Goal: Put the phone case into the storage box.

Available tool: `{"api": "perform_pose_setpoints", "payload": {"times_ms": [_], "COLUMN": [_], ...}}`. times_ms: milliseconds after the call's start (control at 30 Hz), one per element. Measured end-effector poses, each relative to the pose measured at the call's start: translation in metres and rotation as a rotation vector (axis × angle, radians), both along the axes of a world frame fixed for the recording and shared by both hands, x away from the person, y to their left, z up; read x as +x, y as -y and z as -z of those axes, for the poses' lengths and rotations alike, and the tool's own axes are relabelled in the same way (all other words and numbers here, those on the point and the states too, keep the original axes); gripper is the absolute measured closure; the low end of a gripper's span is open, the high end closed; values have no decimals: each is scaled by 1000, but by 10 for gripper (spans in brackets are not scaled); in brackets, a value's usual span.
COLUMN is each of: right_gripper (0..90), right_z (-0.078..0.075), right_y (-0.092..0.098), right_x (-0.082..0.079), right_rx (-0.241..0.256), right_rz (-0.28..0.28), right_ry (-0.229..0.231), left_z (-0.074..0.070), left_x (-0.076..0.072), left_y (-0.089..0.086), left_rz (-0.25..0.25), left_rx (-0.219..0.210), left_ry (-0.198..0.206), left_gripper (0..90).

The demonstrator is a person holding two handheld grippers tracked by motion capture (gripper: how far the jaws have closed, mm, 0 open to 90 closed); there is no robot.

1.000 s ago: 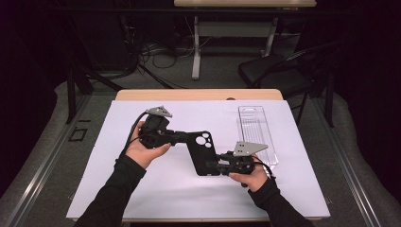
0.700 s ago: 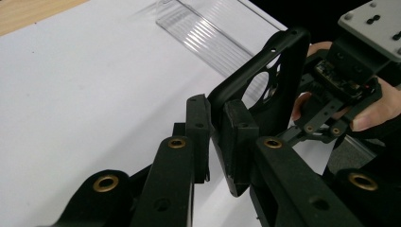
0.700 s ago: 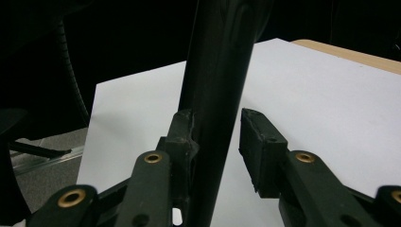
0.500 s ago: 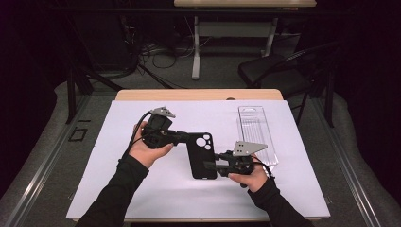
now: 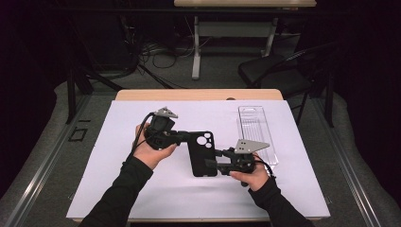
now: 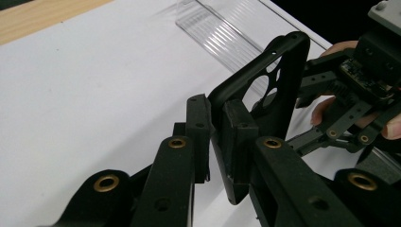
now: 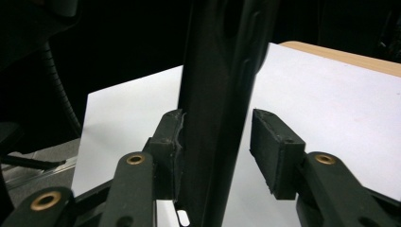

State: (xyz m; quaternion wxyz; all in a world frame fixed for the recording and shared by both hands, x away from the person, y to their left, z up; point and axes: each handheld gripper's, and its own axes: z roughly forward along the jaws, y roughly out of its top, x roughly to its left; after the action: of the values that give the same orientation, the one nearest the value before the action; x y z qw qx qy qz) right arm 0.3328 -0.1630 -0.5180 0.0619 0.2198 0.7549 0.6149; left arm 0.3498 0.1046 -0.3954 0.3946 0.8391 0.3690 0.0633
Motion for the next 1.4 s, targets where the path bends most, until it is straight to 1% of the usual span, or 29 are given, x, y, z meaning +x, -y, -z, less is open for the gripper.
{"api": "perform_pose_setpoints", "payload": {"times_ms": [67,100,167,200,267,433,533,633,767,800,867,933,1000,1033,1100,1233,1300,1367,1400], "right_gripper": [524,524,516,516,509,495,488,482,453,432,412,373,347,347,333,281,252,239,224], "right_z": [-2,-2,-3,-3,-5,-7,-9,-11,-14,-15,-17,-19,-22,-22,-23,-24,-26,-28,-28], "right_y": [3,3,6,6,8,9,12,13,15,16,16,16,14,14,12,9,8,8,8], "right_x": [1,1,3,3,3,3,4,3,2,2,2,1,0,0,-1,-1,-1,1,1], "right_rx": [-3,-3,-6,-6,-22,-35,-44,-55,-59,-68,-93,-124,-196,-196,-222,-236,-244,-244,-246], "right_rz": [30,30,56,56,77,98,121,133,149,160,180,198,232,232,246,267,278,281,280], "right_ry": [7,7,19,19,38,58,72,81,74,70,76,82,85,85,81,69,59,48,44], "left_z": [0,0,0,0,-1,0,1,0,0,0,2,2,3,3,4,4,4,4,4], "left_x": [-1,-1,-1,-1,-1,0,1,3,4,4,4,5,6,6,7,9,9,9,9], "left_y": [1,1,2,3,4,8,10,11,15,16,19,20,22,23,25,30,33,35,36], "left_rz": [-14,-14,-22,-27,-39,-58,-78,-84,-111,-116,-129,-135,-145,-151,-165,-177,-182,-192,-189], "left_rx": [9,9,14,15,16,25,19,13,16,17,25,41,47,48,55,78,90,92,99], "left_ry": [7,7,14,14,15,21,21,22,34,38,38,47,48,47,54,67,83,92,95], "left_gripper": [833,832,832,832,832,832,832,832,832,832,833,833,832,832,833,833,833,833,833]}}
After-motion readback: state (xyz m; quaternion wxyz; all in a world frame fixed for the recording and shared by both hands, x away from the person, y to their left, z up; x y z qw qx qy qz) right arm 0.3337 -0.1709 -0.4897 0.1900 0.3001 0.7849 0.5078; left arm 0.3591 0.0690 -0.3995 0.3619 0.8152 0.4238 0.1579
